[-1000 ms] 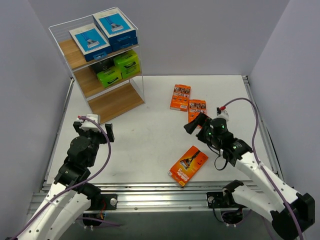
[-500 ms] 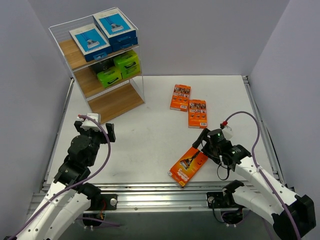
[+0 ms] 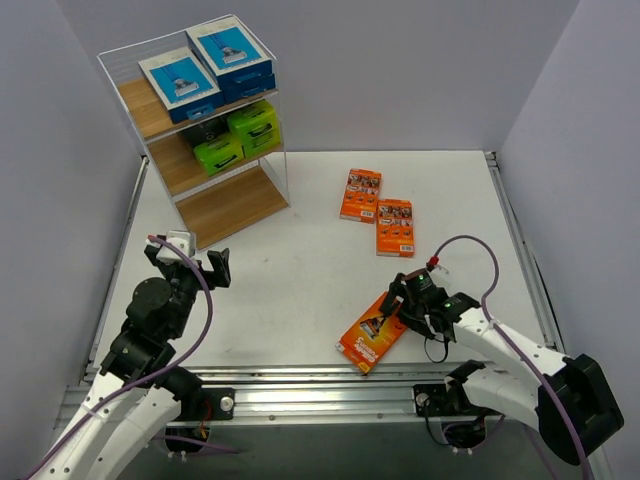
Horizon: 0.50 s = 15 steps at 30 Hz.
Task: Place and organize the shaving razors onto the shelf
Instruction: Grab a shaving razor with the right arm
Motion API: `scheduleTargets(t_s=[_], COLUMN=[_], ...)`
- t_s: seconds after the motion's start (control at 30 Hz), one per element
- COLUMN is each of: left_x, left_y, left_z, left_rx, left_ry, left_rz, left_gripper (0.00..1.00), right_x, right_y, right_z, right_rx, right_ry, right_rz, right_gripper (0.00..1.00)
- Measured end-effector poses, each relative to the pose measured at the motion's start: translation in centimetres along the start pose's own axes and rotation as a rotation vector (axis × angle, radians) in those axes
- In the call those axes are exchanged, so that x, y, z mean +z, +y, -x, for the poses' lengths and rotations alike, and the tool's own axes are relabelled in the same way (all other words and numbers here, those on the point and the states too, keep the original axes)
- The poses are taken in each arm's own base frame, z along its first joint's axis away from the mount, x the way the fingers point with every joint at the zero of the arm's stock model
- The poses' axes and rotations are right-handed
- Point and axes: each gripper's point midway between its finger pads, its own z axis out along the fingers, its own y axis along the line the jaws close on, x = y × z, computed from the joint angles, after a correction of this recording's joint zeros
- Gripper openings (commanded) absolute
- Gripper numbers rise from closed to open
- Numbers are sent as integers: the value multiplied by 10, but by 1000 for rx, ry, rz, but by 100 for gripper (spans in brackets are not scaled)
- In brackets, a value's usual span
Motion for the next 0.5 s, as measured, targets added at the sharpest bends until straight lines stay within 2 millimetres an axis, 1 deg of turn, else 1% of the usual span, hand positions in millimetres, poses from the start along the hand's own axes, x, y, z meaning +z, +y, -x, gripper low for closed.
scheduleTargets(t_s=[0.03,0.13,0.3,0.4,0.5], left_x=[0,-1,-2,-3,-3], left_y=[0,-2,-4,-5,-6], left_z=[0,1,2,2,2], left_rx=[-1,-2,-3,-3,-3], left_ry=[-2,-4,-8,-9,-9], left_rz=[-2,-10,-22,-27,-30], left_gripper=[94,94,94,94,94], right_x=[3,6,18,29,41], right_y=[0,14,38,62,95], right_z=[-2,2,12,21,27], right_rx=[-5,-3,-23,-52,-93], right_ry=[5,-10,-29,-32,-18], right_rz=[0,51,109,141,199], right_gripper=[99,98,98,97,96])
